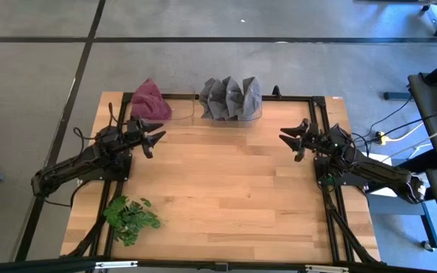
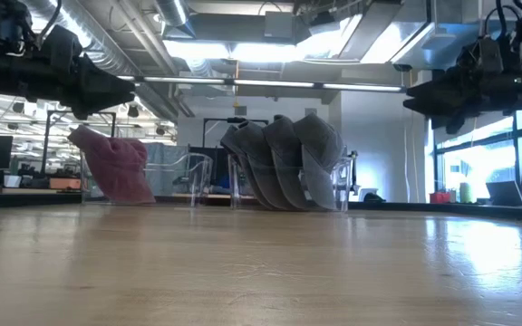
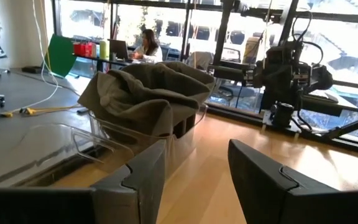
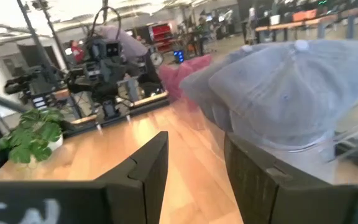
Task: Pick & Place hat
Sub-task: Return to Home Position
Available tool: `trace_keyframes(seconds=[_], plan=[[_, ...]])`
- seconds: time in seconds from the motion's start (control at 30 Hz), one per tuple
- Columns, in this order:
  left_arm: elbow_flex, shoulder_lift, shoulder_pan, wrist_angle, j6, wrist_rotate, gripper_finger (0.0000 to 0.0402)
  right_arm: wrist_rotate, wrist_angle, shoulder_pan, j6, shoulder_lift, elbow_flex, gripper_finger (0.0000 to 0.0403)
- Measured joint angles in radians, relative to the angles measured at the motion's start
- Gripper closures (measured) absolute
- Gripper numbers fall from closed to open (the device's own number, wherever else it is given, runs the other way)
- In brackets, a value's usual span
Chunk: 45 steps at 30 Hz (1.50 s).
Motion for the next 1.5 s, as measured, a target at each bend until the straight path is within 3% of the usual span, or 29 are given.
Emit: trace_keyframes(seconds=[0.27,0.57,1.5], plan=[[0.000,0.000,0.000,0.000,0.048,-0.001,0.0233,0.078,-0.127,0.000,0.004,-0.181,0.001,0.0247],[0.000,0.004,0.000,-0.016,0.104,-0.002,0.0233,0.130,-0.107,0.000,0.052,-0.182,0.001,0.0247],[0.000,0.008,0.000,-0.016,0.113,-0.005,0.0233,0.130,-0.190,0.000,0.051,-0.182,0.001,0.0247]])
